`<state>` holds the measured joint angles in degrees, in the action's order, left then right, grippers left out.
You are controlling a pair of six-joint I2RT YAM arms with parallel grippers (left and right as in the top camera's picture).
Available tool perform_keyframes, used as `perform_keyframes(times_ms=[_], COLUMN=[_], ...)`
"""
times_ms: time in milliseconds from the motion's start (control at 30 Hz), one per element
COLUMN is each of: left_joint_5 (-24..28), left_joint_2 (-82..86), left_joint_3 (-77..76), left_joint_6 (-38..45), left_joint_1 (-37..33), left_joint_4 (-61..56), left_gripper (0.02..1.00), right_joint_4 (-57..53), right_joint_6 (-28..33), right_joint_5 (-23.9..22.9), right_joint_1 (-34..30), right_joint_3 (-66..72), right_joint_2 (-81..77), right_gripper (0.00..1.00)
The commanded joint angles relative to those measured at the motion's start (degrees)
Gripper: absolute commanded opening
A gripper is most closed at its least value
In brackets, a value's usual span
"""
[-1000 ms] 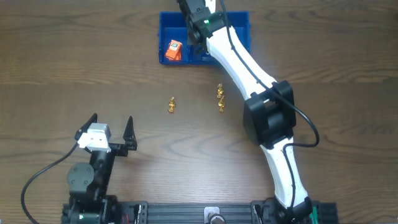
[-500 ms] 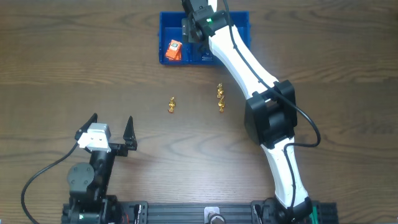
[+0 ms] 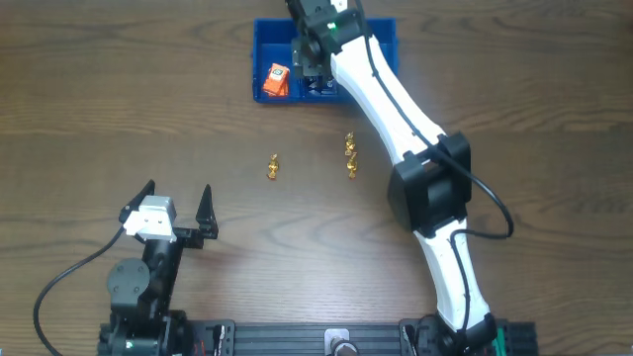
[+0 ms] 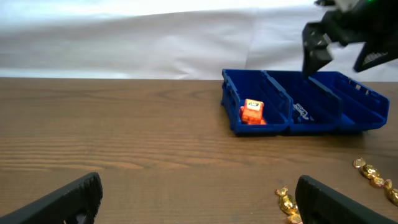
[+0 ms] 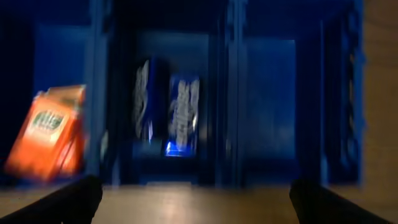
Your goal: Sort Candies Into Trays
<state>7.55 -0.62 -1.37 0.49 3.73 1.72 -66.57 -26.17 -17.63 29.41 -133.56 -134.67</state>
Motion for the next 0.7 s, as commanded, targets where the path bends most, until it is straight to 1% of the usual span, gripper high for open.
perform_keyframes(times_ms=[33,67,167,267,300,333,467,567,700], left_joint_5=[0.85,0.85,0.85,0.87,0.85,0.85,0.85,0.85,0.87], left_joint_2=[0.37,0.37,0.37,0.37,0.37,0.37,0.37,0.37,0.37], left_joint_3=[1.09,1.09,1.09,1.09,1.09,1.09,1.09,1.09,1.09], left_joint_6=[0.83,0.83,0.81,0.83,0.81,0.81,0.81,0.81,0.83], left_joint_1=[-0.39,-0.39,-0.39,-0.39,-0.39,-0.39,-0.39,-0.39,-0.37], left_joint_4=[2.05,2.08,2.05,2.08,2.05,2.08,2.08,2.08,2.05], left_gripper=[0.998,0.998,0.998,0.998,0.998,0.998,0.998,0.998,0.998], right_joint_4=[-9.94,-12.26,-13.09,-12.37,-10.93,-9.77,0.79,6.71,9.03], right_joint_6=[-8.74,-10.25,-11.06,-15.15,-17.14,-17.57,-17.51,-17.53,-17.53], right_joint_5=[0.42,1.77,6.21,7.72,8.41,8.98,15.72,16.9,16.7], right_joint_1=[7.39,8.9,11.54,13.14,13.53,13.7,14.16,14.16,14.67], right_joint_3=[-2.64,-2.58,0.07,5.11,8.85,10.84,21.97,27.67,29.79], right_joint_2=[5.57,5.55,5.14,4.68,4.66,4.66,4.66,4.63,4.11], right_gripper=[1.0,1.0,1.0,1.0,1.0,1.0,1.0,1.0,1.0])
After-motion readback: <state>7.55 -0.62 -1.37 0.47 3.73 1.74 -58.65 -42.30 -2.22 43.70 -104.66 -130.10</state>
